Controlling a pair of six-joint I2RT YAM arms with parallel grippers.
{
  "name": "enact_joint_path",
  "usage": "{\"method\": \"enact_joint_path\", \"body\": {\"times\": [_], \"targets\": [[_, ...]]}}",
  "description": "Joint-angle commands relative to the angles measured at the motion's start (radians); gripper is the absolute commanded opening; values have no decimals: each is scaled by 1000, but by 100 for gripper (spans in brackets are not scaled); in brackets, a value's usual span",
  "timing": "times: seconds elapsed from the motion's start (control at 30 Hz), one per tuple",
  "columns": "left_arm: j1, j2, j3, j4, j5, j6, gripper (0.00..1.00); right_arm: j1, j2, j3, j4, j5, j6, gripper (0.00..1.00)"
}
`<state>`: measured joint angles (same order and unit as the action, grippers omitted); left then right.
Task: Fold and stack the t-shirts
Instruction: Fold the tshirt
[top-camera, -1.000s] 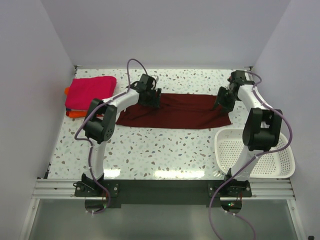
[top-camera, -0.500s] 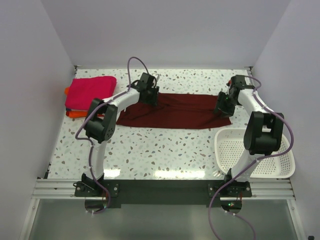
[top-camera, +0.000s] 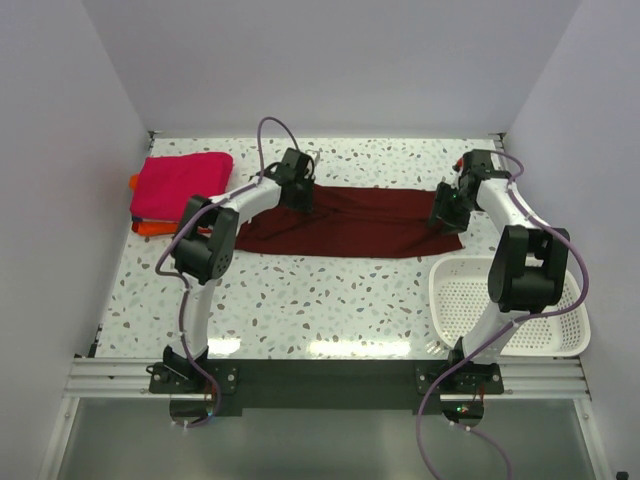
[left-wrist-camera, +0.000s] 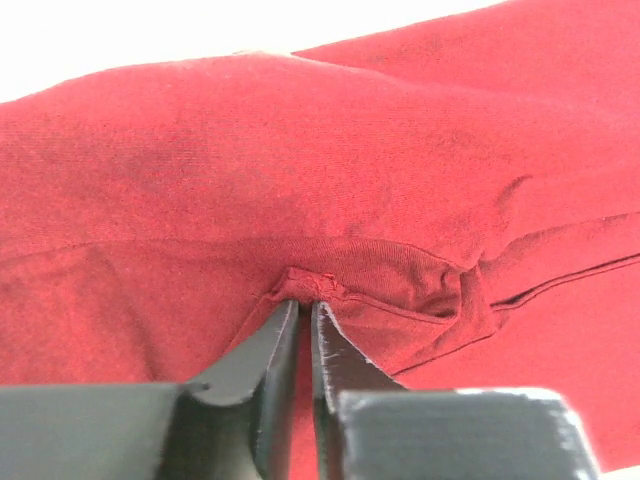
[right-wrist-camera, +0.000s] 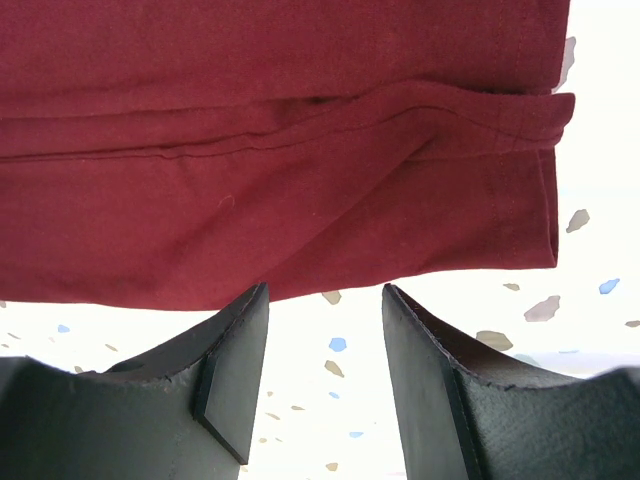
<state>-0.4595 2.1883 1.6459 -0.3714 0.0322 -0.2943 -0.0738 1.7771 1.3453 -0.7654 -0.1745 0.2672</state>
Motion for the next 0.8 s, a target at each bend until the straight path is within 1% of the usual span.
{"method": "enact_joint_path", "body": {"times": [0.0, 0.03, 0.07, 0.1, 0.27, 0.5, 0.77], "targets": [[-4, 7, 40, 58, 14, 15, 11, -1, -59, -11, -8, -10, -20, 53], [-4, 7, 41, 57, 17, 15, 8, -1, -59, -11, -6, -10, -20, 53], [-4, 7, 43, 57, 17, 15, 2, 0, -58, -11, -6, -8, -20, 53], [-4, 7, 51, 48, 18, 12, 0, -1, -56, -9, -6, -10, -20, 53], [-10, -45, 26, 34, 6, 4, 0, -1, -50, -5, -8, -10, -16, 53], [-33, -153, -99, 29, -29, -45, 0, -1, -36, -11, 0, -11, -11, 53], [-59, -223, -150, 17, -55, -95, 0, 0, -22, -15, 5, -16, -10, 53]]}}
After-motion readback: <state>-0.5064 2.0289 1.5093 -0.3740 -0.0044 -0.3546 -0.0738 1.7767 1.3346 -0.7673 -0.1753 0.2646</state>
